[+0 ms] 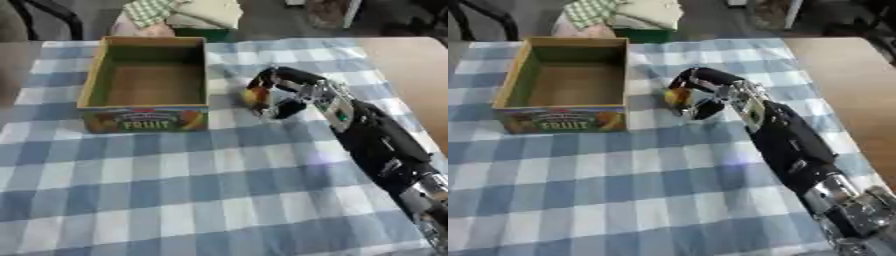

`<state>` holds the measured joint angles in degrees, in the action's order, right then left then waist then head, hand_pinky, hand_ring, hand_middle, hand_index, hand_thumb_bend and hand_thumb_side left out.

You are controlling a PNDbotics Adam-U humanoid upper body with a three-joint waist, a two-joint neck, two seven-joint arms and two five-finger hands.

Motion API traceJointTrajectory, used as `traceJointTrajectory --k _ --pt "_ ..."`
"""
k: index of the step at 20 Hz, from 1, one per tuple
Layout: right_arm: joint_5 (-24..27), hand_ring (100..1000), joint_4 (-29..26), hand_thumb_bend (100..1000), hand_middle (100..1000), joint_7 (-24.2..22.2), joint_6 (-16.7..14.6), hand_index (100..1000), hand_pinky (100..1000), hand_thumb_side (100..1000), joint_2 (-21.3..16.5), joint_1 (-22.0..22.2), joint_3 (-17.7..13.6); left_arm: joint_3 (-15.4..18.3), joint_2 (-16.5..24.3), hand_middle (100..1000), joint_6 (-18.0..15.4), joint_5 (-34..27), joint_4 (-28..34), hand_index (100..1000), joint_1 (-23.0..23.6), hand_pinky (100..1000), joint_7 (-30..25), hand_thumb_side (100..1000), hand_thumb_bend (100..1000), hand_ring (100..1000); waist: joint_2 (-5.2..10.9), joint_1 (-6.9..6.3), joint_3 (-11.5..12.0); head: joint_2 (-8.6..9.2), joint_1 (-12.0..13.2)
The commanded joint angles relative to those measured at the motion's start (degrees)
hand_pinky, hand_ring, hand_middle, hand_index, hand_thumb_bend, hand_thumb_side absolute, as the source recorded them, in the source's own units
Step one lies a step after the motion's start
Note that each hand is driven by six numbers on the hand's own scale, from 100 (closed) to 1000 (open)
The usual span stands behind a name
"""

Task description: Pick up objects on the table and place them in the box.

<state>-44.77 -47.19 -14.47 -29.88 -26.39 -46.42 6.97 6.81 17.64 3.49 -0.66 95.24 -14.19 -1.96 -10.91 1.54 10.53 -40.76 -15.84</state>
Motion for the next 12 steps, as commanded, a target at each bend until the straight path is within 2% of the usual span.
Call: traceJointTrajectory --k 1,3,5,8,12 --pt "-1.9 554 -0.1 100 460 3.1 0.1 632 673 100 -0.9 -0.5 -0.5 0.1 0.7 503 -0.1 0.0 0.7 603 -0.5 712 0.0 416 555 582 0.87 -0.21 -0.1 0.36 -0.2" --pt "-1.7 527 -0.6 100 342 5.7 0.2 507 646 100 -1.0 -0.5 -0.7 0.1 0.8 503 -0.1 0.0 0.7 603 -0.4 712 0.0 417 555 582 0.88 -0.21 0.0 0.4 -0.2" --pt "-0.6 517 -1.5 100 277 8.2 0.3 443 638 100 -1.2 -0.5 -0.8 0.1 0.8 503 -0.1 0.0 0.7 603 -0.4 713 0.0 417 554 583 0.92 -0.21 0.0 0.41 -0.2" --pt "2.7 512 -4.2 100 247 10.5 0.8 418 635 100 -1.7 -1.1 -0.9 0.1 0.8 503 -0.1 0.0 0.7 603 -0.4 713 0.0 417 553 583 1.02 -0.19 -0.1 0.38 -0.2" --pt "7.9 512 -8.1 100 242 10.4 1.8 414 635 100 -2.2 -2.9 -0.7 0.0 0.9 503 -0.1 0.0 0.7 603 -0.3 713 -0.1 416 553 583 1.23 -0.15 -0.1 0.28 -0.4"
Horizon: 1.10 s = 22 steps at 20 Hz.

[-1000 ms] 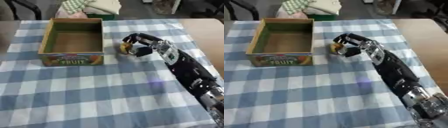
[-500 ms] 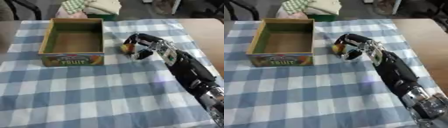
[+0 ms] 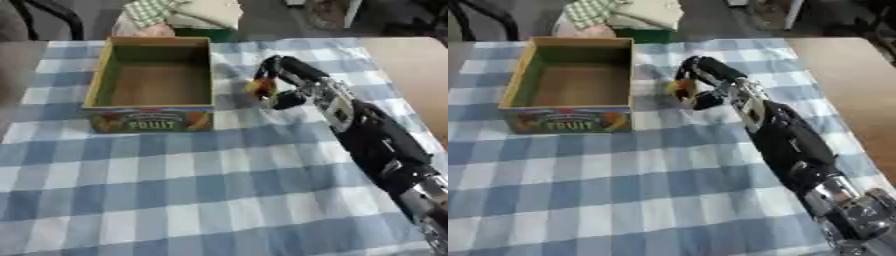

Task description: Pick up objects on the table and place them in the box.

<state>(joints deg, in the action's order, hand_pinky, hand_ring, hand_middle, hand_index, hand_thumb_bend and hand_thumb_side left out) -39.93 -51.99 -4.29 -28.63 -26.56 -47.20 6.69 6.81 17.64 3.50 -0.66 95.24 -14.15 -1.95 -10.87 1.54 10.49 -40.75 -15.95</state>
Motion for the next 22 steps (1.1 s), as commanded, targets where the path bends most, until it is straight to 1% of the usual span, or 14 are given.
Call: traceJointTrajectory --k 1,6,8,10,13,17,21,22 --pt "4.0 512 -3.9 100 242 -0.1 0.8 414 635 100 -2.1 -2.7 -0.3 0.0 1.0 503 -0.2 0.0 0.7 603 -0.4 713 -0.1 416 553 583 1.22 -0.14 0.0 0.26 -0.3" --pt "7.2 514 -5.1 100 243 -1.8 1.3 416 640 100 -1.3 -6.0 0.2 -0.4 1.1 503 -0.2 0.0 0.6 603 -0.5 713 -0.5 415 555 583 1.69 0.02 1.2 0.27 -1.1" --pt "7.7 512 -4.2 100 241 -2.4 1.7 415 640 100 -0.2 -7.4 0.1 -0.7 1.0 503 -0.2 0.0 0.6 603 -0.6 713 -0.8 415 554 583 1.95 0.03 2.0 0.19 -1.5" --pt "7.6 511 -2.1 100 241 -3.0 2.3 417 641 100 1.2 -8.9 -0.2 -1.0 1.0 503 -0.2 -0.1 0.5 602 -0.9 713 -1.1 414 555 583 2.2 0.02 3.0 0.13 -2.0" --pt "6.6 512 1.8 100 244 -3.3 2.4 421 645 100 3.2 -10.7 -0.8 -1.7 0.9 503 -0.3 -0.1 0.5 602 -1.5 713 -1.7 413 556 583 2.5 0.1 5.1 0.21 -3.4" --pt "3.9 517 5.0 100 251 -3.2 1.3 428 649 100 4.7 -11.7 -1.1 -2.4 0.6 503 -0.4 -0.3 0.6 602 -2.5 713 -2.5 413 557 583 2.35 0.26 7.9 0.8 -5.0" --pt "0.0 525 8.3 100 268 -2.8 0.5 448 657 100 6.7 -11.8 -1.3 -2.7 0.5 503 -0.4 -0.3 0.6 602 -2.8 713 -2.9 414 558 583 1.83 0.19 9.5 0.93 -6.1" --pt "-1.1 532 9.2 100 292 -2.5 0.4 474 663 100 7.2 -11.8 -1.4 -2.8 0.4 503 -0.4 -0.4 0.6 602 -2.9 713 -2.9 414 557 583 1.72 0.17 9.7 0.94 -6.3"
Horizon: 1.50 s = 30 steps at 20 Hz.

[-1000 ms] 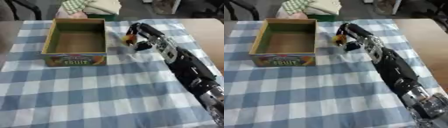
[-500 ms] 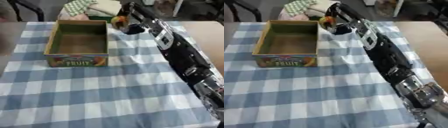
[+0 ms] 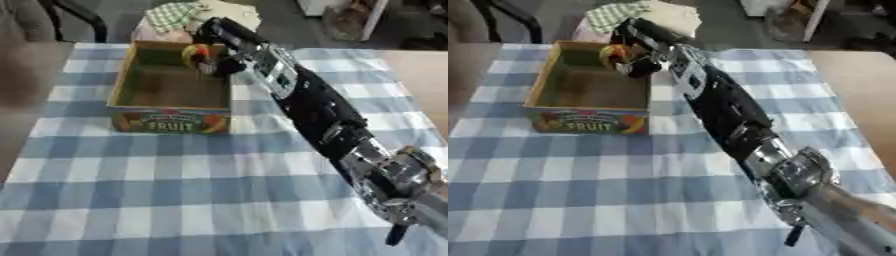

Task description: Pick up objects on the table and place them in the box.

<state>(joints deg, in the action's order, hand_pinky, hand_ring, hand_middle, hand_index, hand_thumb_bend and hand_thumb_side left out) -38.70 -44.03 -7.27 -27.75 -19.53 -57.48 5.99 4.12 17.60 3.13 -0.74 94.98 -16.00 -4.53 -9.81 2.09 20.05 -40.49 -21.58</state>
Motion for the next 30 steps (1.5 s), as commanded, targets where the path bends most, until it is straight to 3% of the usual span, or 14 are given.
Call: traceJointTrajectory --k 1,5,7,8,9,11,14,19,22,24,30 --pt "-3.4 534 2.0 100 298 0.8 -0.7 482 665 100 0.6 -1.5 -0.8 -0.2 0.4 503 -0.1 -0.3 0.9 602 -1.1 713 -0.5 415 557 583 0.54 -0.4 0.3 0.7 -0.9" --pt "-6.3 555 3.3 100 390 1.8 -1.7 588 676 100 1.8 -1.1 -0.7 -0.3 0.3 503 -0.1 -0.3 0.9 603 -1.2 714 -0.7 416 559 583 0.11 -0.35 0.3 0.72 -1.1" --pt "-7.5 578 3.4 100 469 1.9 -2.2 684 689 100 2.1 -1.0 -0.5 -0.2 0.3 503 0.0 -0.2 0.9 603 -1.2 714 -0.8 416 559 583 0.01 -0.33 0.2 0.71 -1.0" --pt "-7.9 625 3.3 100 585 2.1 -2.4 772 711 213 2.2 -1.0 -0.5 -0.2 0.3 503 0.0 -0.2 0.9 603 -1.2 714 -0.8 416 559 583 -0.01 -0.33 0.2 0.71 -1.0" --pt "-8.3 646 3.0 100 630 2.4 -2.5 803 721 261 2.1 -1.0 -0.5 -0.2 0.3 503 0.0 -0.2 0.9 603 -1.2 714 -0.8 417 559 583 -0.01 -0.32 0.1 0.73 -1.0" --pt "-8.6 709 2.2 190 765 3.2 -2.6 886 756 365 1.9 -1.1 -0.6 -0.2 0.3 503 0.0 -0.2 0.9 603 -1.2 714 -0.8 417 559 583 -0.01 -0.28 0.0 0.82 -1.0" --pt "-8.5 726 0.9 268 849 3.8 -2.4 936 767 426 1.5 -1.3 -0.4 -0.1 0.4 503 0.0 -0.2 0.9 603 -1.2 714 -0.8 417 559 583 0.01 -0.22 -0.3 0.99 -0.8" --pt "-6.3 716 -2.2 232 830 4.0 -2.8 924 759 342 0.1 -1.3 0.1 0.2 0.5 503 0.0 -0.1 1.0 602 -1.1 714 -0.5 417 560 583 -0.11 -0.23 -1.4 1.39 -0.2" --pt "-1.7 698 -6.6 154 790 3.8 -2.9 907 751 277 -2.4 -0.3 1.0 0.7 0.8 503 0.0 -0.1 1.0 602 -0.8 714 -0.1 417 560 583 -0.27 -0.1 -2.9 1.53 0.8" --pt "3.8 672 -10.5 100 743 3.2 -2.1 891 742 260 -4.7 1.2 1.5 1.0 1.0 503 0.0 0.0 1.1 602 -0.6 714 0.2 407 562 583 -0.43 0.05 -4.2 1.65 1.4" --pt "24.8 626 -24.0 100 670 1.3 4.8 862 723 267 -12.7 10.4 0.5 2.0 1.2 502 0.2 0.2 1.2 601 0.0 715 1.1 418 560 583 -0.85 0.29 -7.7 2.07 3.4"
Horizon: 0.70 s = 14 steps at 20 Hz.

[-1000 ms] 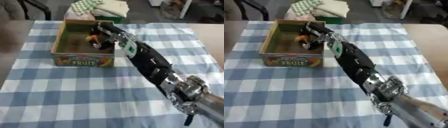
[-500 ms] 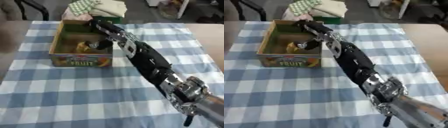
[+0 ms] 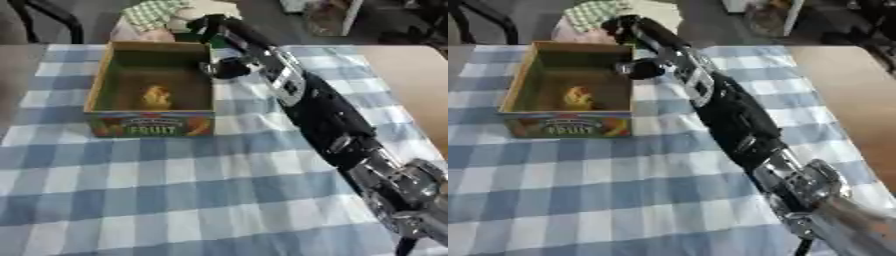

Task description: Pick up objects on the table and place them in the box.

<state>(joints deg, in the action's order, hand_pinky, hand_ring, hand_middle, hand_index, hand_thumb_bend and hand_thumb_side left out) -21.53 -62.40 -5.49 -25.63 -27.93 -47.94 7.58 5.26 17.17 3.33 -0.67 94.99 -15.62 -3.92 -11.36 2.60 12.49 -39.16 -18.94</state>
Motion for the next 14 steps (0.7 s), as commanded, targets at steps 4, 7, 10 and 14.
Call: traceJointTrajectory --k 4,7,10,14 --pt "18.8 614 -11.7 100 647 -0.6 7.5 848 718 321 -7.2 7.5 -3.5 1.3 1.6 502 0.0 0.1 1.2 601 -0.1 715 1.0 418 559 583 0.41 -0.2 -1.3 0.99 1.5" --pt "21.2 614 -13.6 100 647 -1.1 9.2 848 718 321 -7.8 8.5 -3.9 1.4 1.6 502 0.0 0.1 1.2 601 -0.1 715 1.1 418 559 583 0.38 -0.19 -1.4 1.0 1.5" --pt "22.2 587 -13.2 100 600 -0.7 10.2 835 702 461 -7.0 9.5 -4.9 1.8 1.5 502 0.0 0.1 1.3 601 0.0 718 1.4 418 555 583 -0.23 -0.29 -2.3 1.54 2.5" --pt "25.6 572 -12.7 100 578 1.9 12.5 832 695 509 -5.0 14.9 -9.5 2.3 1.5 502 0.1 0.0 1.3 601 0.4 722 1.9 418 552 583 -0.46 -0.52 -3.7 1.62 3.4"
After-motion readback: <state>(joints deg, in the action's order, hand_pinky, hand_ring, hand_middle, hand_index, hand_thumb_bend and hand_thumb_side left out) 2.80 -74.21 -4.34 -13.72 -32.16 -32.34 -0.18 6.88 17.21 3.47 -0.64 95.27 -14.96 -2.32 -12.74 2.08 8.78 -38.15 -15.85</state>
